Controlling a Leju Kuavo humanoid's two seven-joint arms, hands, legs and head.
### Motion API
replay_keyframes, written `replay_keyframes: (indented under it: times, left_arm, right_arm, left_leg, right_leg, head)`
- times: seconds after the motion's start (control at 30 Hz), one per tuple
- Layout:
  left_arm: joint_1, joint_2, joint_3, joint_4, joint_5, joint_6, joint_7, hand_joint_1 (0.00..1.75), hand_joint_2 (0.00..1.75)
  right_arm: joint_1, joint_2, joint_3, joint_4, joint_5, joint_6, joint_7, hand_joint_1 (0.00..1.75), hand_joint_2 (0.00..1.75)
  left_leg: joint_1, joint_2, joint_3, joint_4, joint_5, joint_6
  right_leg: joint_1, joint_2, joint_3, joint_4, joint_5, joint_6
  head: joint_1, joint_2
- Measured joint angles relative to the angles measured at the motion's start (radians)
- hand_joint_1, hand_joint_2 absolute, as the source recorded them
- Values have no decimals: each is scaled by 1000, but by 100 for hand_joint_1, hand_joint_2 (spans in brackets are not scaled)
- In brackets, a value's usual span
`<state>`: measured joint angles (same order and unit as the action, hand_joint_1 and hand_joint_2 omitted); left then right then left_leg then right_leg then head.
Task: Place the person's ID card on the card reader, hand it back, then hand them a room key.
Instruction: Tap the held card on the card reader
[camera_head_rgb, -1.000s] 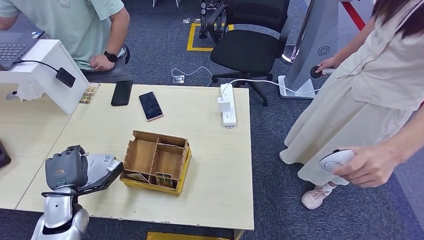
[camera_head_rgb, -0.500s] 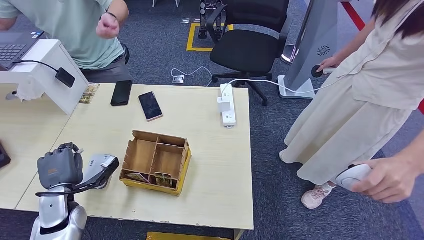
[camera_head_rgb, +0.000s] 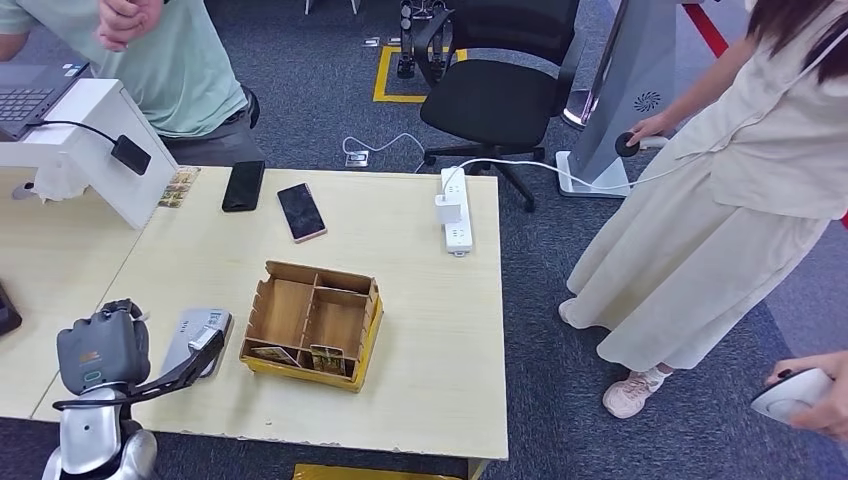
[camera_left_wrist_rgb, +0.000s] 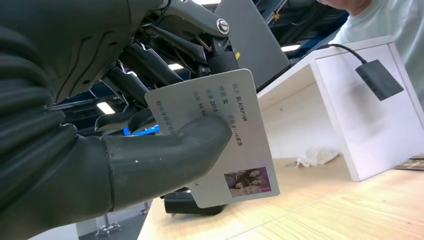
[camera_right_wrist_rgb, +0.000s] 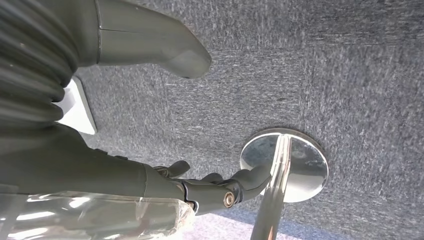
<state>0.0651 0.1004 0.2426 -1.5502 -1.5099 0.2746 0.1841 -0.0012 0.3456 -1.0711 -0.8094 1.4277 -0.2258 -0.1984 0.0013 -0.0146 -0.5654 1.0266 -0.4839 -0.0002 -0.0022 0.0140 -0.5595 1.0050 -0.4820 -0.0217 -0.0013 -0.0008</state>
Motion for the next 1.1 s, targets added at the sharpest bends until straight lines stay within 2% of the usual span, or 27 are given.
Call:
replay_keyframes:
  times: [0.33,0.4,0.63,0.77,0.9,1.1]
  left_arm:
    - [58,-2,16,-32,0,2,-13,175,175]
    - [63,-8,20,-33,0,2,-36,175,175]
    - [58,-74,78,-40,0,-5,-161,175,175]
    - [38,-121,111,-42,10,-46,-249,175,175]
    - [3,-168,150,-45,69,-116,-294,175,175]
    - [-36,-208,184,-56,162,-176,-321,175,175]
  right_arm:
    - [1,0,0,-4,5,0,-1,0,175]
    - [1,0,0,-4,2,0,-2,0,175]
    - [2,0,-2,-6,7,2,-4,0,175]
    - [1,0,-7,-7,10,-2,3,0,175]
    - [0,1,1,-14,-20,-4,38,0,175]
    - [-2,1,29,-31,-44,0,60,0,175]
  left_leg:
    - [0,0,0,0,0,0]
    - [0,0,0,0,0,0]
    - [0,-1,0,0,1,1]
    - [0,-2,0,0,1,1]
    - [0,-1,0,0,1,1]
    - [0,-1,0,0,2,1]
  right_leg:
    - [0,0,0,0,0,0]
    - [0,-1,0,0,0,0]
    - [0,-2,0,0,0,0]
    - [0,-2,0,0,1,0]
    - [0,-2,0,0,1,0]
    - [0,-2,0,0,1,0]
  head:
    - [0,0]
    - [0,0]
    - [0,0]
    - [0,0]
    - [0,0]
    - [0,0]
